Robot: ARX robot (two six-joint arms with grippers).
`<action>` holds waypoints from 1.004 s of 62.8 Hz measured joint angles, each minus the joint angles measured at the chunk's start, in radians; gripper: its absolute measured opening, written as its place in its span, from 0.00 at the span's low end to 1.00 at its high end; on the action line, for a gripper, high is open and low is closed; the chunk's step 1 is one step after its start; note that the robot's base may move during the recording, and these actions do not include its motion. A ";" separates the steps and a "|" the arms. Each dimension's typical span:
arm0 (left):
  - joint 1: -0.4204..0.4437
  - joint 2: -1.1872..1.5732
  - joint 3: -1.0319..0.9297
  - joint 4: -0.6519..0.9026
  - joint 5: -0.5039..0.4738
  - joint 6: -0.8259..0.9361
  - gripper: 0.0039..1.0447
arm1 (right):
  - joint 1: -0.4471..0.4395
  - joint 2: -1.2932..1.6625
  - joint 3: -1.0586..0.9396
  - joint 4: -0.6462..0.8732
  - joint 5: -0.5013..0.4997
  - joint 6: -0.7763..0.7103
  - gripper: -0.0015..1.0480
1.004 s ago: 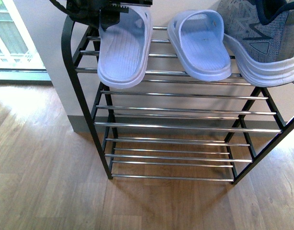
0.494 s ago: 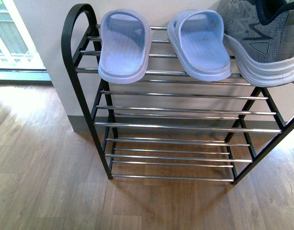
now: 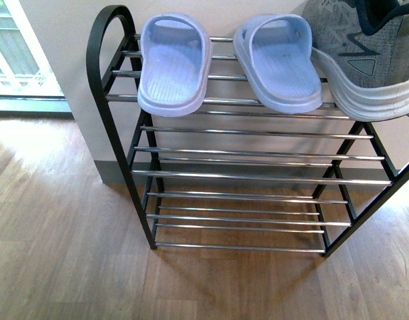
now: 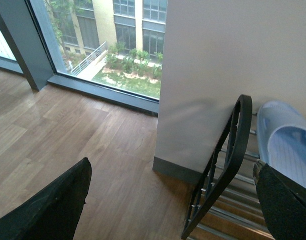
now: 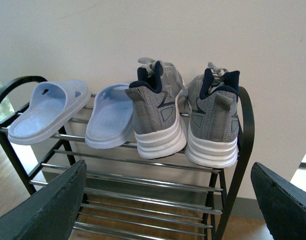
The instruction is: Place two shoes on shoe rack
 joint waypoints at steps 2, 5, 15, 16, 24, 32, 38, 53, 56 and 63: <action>0.000 -0.029 -0.006 -0.001 -0.003 -0.006 0.91 | 0.000 0.000 0.000 0.000 0.000 0.000 0.91; 0.002 -0.040 -0.007 0.002 0.000 -0.010 0.91 | 0.000 0.000 0.000 0.000 0.000 0.000 0.91; 0.113 -0.153 -0.227 0.406 0.332 0.224 0.65 | 0.000 0.000 0.000 0.000 0.001 0.000 0.91; 0.119 -0.161 -0.237 0.415 0.343 0.229 0.63 | 0.000 0.000 0.000 0.000 0.000 0.000 0.91; 0.207 -0.248 -0.329 0.441 0.423 0.294 0.41 | 0.000 0.000 0.000 0.000 0.000 0.000 0.91; 0.274 -0.311 -0.399 0.441 0.496 0.314 0.19 | 0.000 0.000 0.000 0.000 0.000 0.000 0.91; 0.319 -0.357 -0.438 0.439 0.536 0.319 0.01 | 0.000 0.000 0.000 0.000 0.000 0.000 0.91; 0.398 -0.453 -0.504 0.411 0.613 0.323 0.01 | 0.000 0.000 0.000 0.000 0.000 0.000 0.91; 0.427 -0.473 -0.513 0.399 0.660 0.323 0.01 | 0.000 0.000 0.000 0.000 0.000 0.000 0.91; 0.519 -0.520 -0.537 0.378 0.726 0.323 0.01 | 0.000 0.000 0.000 0.000 0.001 0.000 0.91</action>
